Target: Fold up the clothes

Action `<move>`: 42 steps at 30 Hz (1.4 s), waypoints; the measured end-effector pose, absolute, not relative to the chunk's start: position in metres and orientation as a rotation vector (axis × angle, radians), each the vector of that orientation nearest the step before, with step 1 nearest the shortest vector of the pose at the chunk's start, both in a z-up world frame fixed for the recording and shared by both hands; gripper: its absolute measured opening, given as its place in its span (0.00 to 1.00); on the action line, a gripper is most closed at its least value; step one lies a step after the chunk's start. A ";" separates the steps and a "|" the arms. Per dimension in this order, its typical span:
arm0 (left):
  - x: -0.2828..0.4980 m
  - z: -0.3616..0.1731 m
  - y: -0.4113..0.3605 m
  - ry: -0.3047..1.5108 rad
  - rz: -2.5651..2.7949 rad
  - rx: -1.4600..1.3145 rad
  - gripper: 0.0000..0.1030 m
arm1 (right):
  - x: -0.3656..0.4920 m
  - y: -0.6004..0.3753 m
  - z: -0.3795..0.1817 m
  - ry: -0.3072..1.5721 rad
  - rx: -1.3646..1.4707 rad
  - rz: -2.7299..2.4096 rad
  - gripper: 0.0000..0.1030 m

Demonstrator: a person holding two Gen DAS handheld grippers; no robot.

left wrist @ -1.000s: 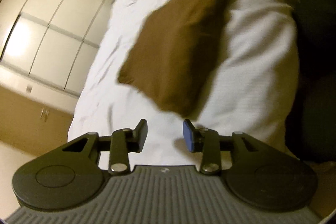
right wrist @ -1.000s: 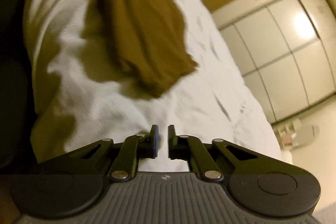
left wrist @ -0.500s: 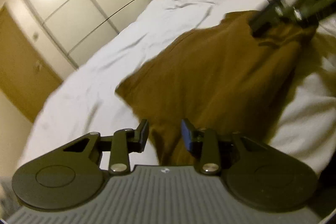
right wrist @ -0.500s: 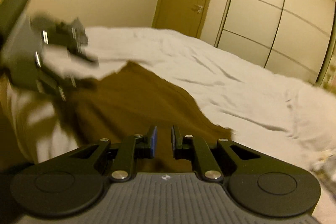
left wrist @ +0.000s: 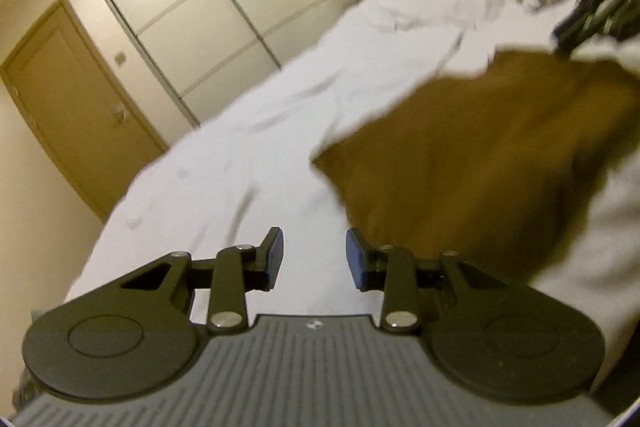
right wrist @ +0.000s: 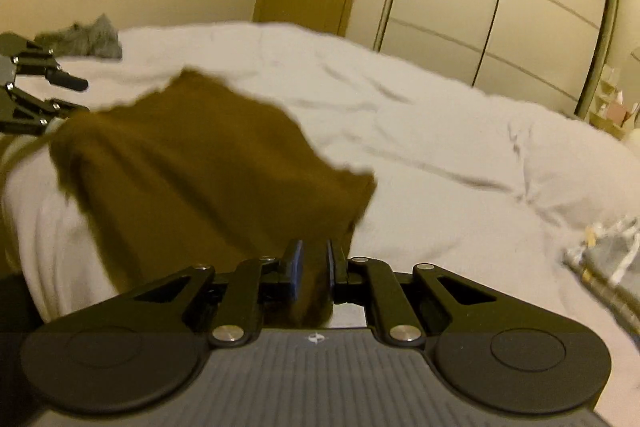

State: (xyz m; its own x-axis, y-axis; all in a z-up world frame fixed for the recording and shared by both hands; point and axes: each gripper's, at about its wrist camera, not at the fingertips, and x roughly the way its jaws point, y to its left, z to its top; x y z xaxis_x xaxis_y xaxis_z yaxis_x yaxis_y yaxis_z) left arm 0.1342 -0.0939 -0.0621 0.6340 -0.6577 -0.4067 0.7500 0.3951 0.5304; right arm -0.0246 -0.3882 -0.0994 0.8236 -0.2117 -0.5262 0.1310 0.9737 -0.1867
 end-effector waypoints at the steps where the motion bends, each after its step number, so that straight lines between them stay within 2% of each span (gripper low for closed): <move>1: 0.136 -0.058 -0.104 0.136 -0.917 0.726 0.30 | -0.021 -0.387 -0.095 0.560 -0.141 -0.183 0.10; 4: 0.136 -0.057 -0.137 0.144 -0.993 0.741 0.33 | 0.011 -0.380 -0.090 0.528 -0.131 -0.127 0.10; 9: 0.162 -0.082 -0.165 0.268 -1.033 0.784 0.33 | 0.055 -0.386 -0.105 0.576 -0.081 -0.067 0.10; 14: 0.185 -0.087 -0.162 0.300 -0.999 0.774 0.37 | 0.029 -0.433 -0.122 0.647 -0.147 -0.183 0.08; 16: 0.187 -0.085 -0.162 0.296 -0.993 0.781 0.37 | 0.012 -0.452 -0.120 0.669 -0.126 -0.234 0.18; 20: 0.173 -0.078 -0.152 0.230 -0.937 0.836 0.37 | -0.017 -0.469 -0.109 0.677 -0.105 -0.316 0.18; 26: 0.135 -0.054 -0.129 0.200 -0.964 0.773 0.37 | -0.039 -0.420 -0.080 0.577 -0.105 -0.211 0.18; 31: 0.111 -0.085 -0.128 0.199 -0.981 0.860 0.36 | -0.024 -0.381 -0.085 0.543 -0.014 -0.069 0.18; 33: 0.110 -0.108 -0.121 0.144 -0.942 0.924 0.36 | -0.015 -0.369 -0.090 0.538 0.033 -0.018 0.18; 36: 0.117 -0.104 -0.112 0.198 -0.937 0.824 0.37 | -0.012 -0.373 -0.109 0.622 0.068 0.000 0.18; 39: 0.115 -0.099 -0.112 0.178 -0.895 0.887 0.36 | -0.034 -0.384 -0.117 0.637 -0.042 -0.057 0.18; 42: 0.103 -0.093 -0.103 0.132 -0.895 0.934 0.36 | -0.058 -0.403 -0.114 0.673 -0.025 -0.119 0.17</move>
State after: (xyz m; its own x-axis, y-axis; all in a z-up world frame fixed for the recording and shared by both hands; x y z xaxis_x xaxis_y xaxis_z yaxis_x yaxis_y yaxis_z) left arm 0.1034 -0.1025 -0.0932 0.6451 -0.6101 -0.4601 0.7167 0.2744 0.6411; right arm -0.0581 -0.4031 -0.1136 0.7753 -0.1174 -0.6206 0.1015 0.9930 -0.0610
